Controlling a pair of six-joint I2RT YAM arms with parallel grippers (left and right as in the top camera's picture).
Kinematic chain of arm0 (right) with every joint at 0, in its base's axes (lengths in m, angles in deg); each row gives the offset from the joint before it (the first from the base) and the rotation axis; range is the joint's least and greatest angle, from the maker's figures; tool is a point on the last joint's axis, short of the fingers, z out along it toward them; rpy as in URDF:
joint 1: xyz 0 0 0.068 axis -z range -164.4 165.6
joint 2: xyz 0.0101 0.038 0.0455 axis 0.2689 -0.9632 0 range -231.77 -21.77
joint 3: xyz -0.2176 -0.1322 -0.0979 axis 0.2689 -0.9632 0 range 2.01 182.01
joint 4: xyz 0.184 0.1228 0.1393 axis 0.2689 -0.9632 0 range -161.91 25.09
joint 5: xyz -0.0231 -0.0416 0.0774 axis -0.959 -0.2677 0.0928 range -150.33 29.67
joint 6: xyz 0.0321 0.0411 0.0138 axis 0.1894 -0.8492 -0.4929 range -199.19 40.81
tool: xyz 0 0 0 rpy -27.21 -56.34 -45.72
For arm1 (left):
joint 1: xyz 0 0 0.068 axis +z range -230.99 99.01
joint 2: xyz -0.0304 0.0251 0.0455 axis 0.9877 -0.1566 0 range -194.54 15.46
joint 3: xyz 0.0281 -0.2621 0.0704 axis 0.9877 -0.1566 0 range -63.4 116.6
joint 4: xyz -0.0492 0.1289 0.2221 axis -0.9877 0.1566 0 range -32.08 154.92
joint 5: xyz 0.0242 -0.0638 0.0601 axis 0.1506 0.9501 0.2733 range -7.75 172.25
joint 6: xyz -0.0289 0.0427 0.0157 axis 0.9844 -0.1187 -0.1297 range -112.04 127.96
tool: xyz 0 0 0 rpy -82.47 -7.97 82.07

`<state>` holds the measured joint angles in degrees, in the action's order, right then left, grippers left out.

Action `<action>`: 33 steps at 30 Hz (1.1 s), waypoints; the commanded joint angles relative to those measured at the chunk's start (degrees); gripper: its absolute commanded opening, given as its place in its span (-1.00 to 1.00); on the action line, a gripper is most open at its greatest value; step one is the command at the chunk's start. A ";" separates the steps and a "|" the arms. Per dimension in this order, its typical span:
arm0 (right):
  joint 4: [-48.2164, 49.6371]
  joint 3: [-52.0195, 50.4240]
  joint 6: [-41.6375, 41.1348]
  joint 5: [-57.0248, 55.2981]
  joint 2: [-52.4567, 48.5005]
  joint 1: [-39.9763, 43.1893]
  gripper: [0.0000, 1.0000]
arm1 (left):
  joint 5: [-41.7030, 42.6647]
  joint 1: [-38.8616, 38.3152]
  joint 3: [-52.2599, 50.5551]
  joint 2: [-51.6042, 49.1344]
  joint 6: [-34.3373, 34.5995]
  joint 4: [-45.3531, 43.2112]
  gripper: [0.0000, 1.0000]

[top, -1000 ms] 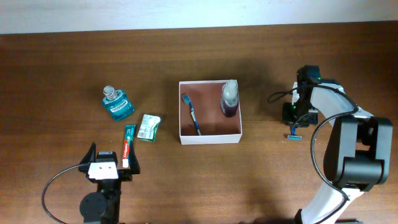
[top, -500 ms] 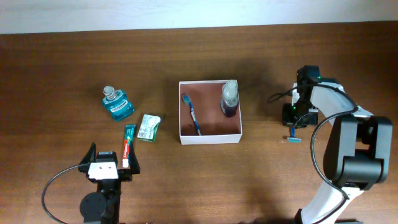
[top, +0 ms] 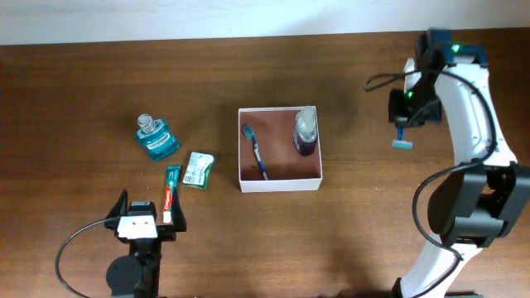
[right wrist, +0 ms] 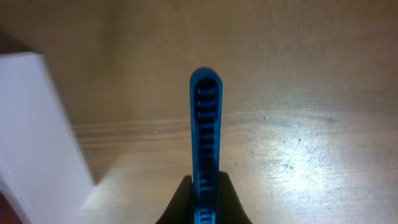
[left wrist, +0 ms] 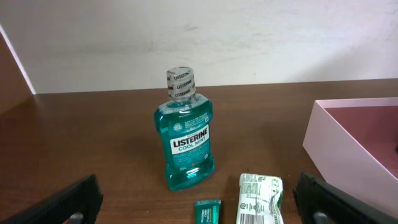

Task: Pack container
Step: 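Close the right gripper on the razor handle and lift, then carry the razor with the right gripper over the box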

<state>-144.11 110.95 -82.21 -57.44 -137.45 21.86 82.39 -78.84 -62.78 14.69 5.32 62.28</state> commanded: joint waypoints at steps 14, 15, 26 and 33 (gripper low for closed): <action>-5.75 20.72 -0.39 5.75 0.37 -20.04 -0.92 | 0.00 -0.24 -0.11 0.42 -0.92 0.39 0.99; -5.75 20.72 -0.39 5.73 0.37 -21.22 -0.92 | 0.00 -0.24 -0.11 0.42 -0.92 0.39 0.99; -2.12 20.70 -0.42 5.73 0.17 -30.71 -0.92 | 0.00 -0.24 -0.11 0.42 -0.92 0.39 0.99; 2.19 17.51 -2.56 5.75 -0.20 -35.32 -0.92 | 0.00 -0.24 -0.11 0.42 -0.92 0.39 0.99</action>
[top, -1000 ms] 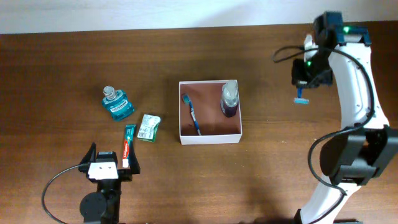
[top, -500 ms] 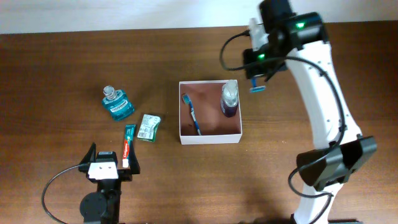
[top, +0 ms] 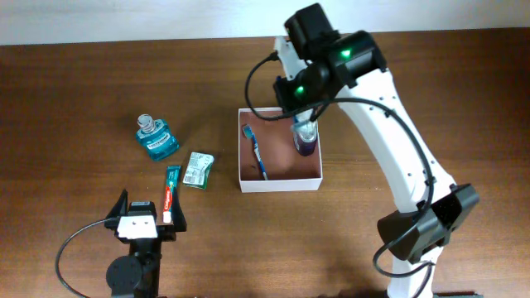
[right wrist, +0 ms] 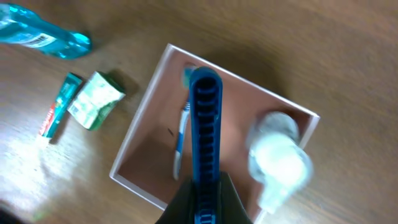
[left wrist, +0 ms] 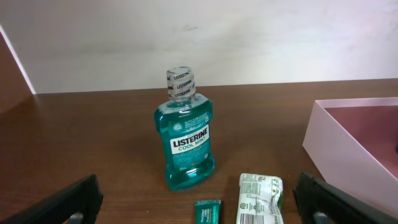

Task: Pack container
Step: 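Carry the razor with the right gripper over the box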

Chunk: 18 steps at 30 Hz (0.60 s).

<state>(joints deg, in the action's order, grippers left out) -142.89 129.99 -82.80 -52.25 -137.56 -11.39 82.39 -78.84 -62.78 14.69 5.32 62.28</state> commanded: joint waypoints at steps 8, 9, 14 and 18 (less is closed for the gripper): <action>5.86 -6.25 -2.43 0.55 -2.78 -4.50 -0.92 | 0.00 -0.24 -0.11 0.42 -0.92 0.39 0.99; 6.25 -6.62 -2.47 0.55 -3.06 -4.50 -0.92 | 0.00 -0.24 -0.11 0.42 -0.92 0.39 0.99; 8.87 -9.22 -2.89 0.92 -4.31 -4.52 -0.92 | 0.00 -0.24 -0.11 0.42 -0.92 0.39 0.99; 10.54 -11.67 -2.86 3.41 -4.94 -4.52 -0.92 | 0.00 -0.24 -0.11 0.42 -0.92 0.39 0.99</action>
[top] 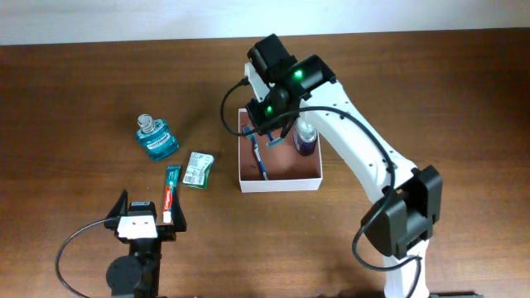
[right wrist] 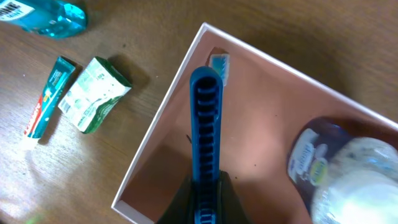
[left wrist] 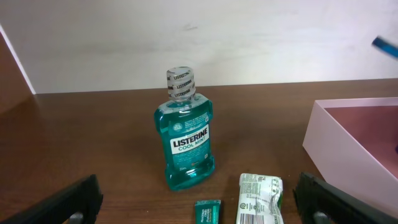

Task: Pack container
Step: 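Carry the razor with the right gripper over the box, then lower the razor into the box beside the toothbrush and open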

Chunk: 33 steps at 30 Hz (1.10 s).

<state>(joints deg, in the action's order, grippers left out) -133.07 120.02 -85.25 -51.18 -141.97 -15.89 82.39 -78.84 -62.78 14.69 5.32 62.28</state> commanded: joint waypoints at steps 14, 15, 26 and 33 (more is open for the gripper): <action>6.29 -10.34 -0.44 3.56 -2.16 -1.55 -0.92 | 0.00 -0.24 -0.11 0.42 -0.92 0.39 0.99; 6.69 -10.64 -0.44 3.56 -2.16 -1.70 -0.92 | 0.00 -0.24 -0.11 0.42 -0.92 0.39 0.99; 9.81 -13.14 -2.01 3.50 -2.19 -2.36 -0.92 | 0.00 -0.24 -0.11 0.42 -0.92 0.39 0.99; 10.58 -13.14 -5.44 -0.22 -2.49 -2.36 -0.92 | 0.00 -0.24 -0.11 0.42 -0.92 0.39 0.99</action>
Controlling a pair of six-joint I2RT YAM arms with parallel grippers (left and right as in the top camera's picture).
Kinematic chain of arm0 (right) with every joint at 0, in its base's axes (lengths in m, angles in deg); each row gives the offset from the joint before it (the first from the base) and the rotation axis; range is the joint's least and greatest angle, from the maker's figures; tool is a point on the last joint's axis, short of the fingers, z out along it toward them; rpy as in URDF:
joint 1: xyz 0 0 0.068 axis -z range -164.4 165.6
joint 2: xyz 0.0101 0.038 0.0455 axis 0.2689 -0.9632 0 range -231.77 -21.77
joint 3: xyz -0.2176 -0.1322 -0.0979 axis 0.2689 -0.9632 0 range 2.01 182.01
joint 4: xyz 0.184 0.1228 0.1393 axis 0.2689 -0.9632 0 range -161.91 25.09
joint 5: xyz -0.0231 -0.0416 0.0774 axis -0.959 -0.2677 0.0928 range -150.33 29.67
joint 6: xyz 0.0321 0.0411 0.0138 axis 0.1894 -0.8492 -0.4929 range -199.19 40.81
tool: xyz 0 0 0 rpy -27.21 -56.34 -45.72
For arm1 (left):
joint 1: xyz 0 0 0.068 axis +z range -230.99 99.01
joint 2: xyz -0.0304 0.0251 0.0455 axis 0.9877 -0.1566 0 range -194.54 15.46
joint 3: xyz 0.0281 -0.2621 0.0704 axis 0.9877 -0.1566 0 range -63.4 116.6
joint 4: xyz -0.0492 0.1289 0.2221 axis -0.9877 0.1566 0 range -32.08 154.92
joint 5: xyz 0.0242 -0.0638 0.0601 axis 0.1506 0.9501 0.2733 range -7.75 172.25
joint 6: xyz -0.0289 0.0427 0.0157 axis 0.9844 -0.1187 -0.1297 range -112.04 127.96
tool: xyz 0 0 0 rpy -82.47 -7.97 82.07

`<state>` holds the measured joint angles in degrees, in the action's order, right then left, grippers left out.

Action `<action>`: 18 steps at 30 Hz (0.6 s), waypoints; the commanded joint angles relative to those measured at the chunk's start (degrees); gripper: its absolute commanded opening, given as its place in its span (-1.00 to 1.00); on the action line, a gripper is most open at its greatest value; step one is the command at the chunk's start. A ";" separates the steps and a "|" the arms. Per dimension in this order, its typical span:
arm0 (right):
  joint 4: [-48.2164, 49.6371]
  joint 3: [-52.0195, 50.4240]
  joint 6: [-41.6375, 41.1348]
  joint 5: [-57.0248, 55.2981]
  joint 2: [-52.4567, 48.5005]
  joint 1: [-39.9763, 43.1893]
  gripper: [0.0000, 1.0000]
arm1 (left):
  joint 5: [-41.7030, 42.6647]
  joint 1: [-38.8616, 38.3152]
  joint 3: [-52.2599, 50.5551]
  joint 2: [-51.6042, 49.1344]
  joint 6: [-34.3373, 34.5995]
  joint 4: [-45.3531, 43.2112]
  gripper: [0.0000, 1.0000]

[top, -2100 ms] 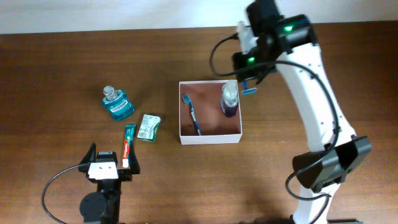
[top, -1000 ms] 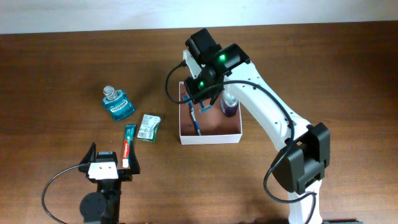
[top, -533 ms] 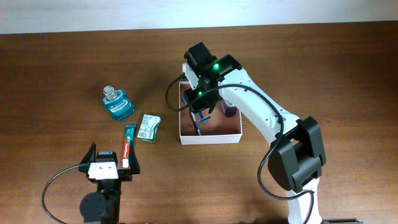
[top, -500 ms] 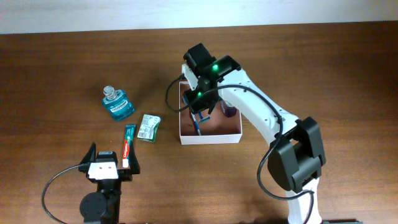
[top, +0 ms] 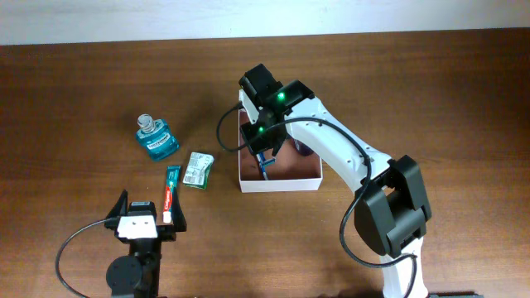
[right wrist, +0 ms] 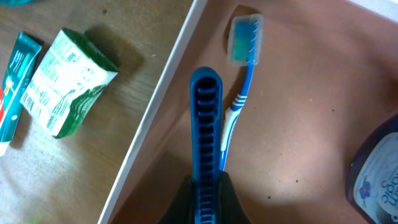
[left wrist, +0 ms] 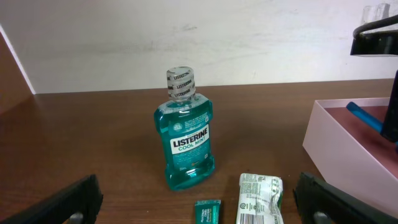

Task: Pack container
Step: 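Lower the razor into the box beside the toothbrush and open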

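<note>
My right gripper is shut on a blue ribbed razor. It hangs low inside the left half of the white box, just above a blue toothbrush lying on the box floor. A purple bottle stands in the right of the box. On the wood to the left lie a green packet and a toothpaste tube; a teal mouthwash bottle stands further back. My left gripper rests open near the front edge, the tube's end between its fingers.
The box sits mid-table on dark brown wood. The right arm reaches across the box from the right and covers much of it in the overhead view. A pale wall runs behind the table's far edge.
My right gripper, still holding the razor, has gone lower into the left part of the box, closer to the toothbrush. The left arm and the loose items have not moved.
First my right gripper held the razor up over bare table far right of the box. Then it was above the box with the razor. Later it hung over the box's left half, and now it is down inside, over the toothbrush. The left gripper stayed still throughout.
</note>
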<state>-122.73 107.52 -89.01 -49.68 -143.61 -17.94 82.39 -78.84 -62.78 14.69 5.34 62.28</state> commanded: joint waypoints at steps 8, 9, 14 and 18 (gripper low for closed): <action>1.16 -0.63 -4.50 -3.80 -2.16 -0.33 -0.92 | 0.00 -0.24 -0.11 0.42 -0.94 0.39 0.99; 1.36 -0.66 -5.40 -3.85 -2.43 -0.31 -0.92 | 0.00 -0.24 -0.11 0.42 -0.94 0.39 0.99; 2.10 -0.68 -7.26 -3.78 -4.28 -0.31 -0.92 | 0.00 -0.24 -0.11 0.42 -0.94 0.39 0.99; 2.16 -0.68 -7.23 -3.58 -4.98 -0.37 -0.92 | 0.00 -0.24 -0.11 0.42 -0.94 0.39 0.99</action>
<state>-120.75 107.50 -95.24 -52.56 -147.70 -17.94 82.39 -78.84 -62.78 14.69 5.32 62.28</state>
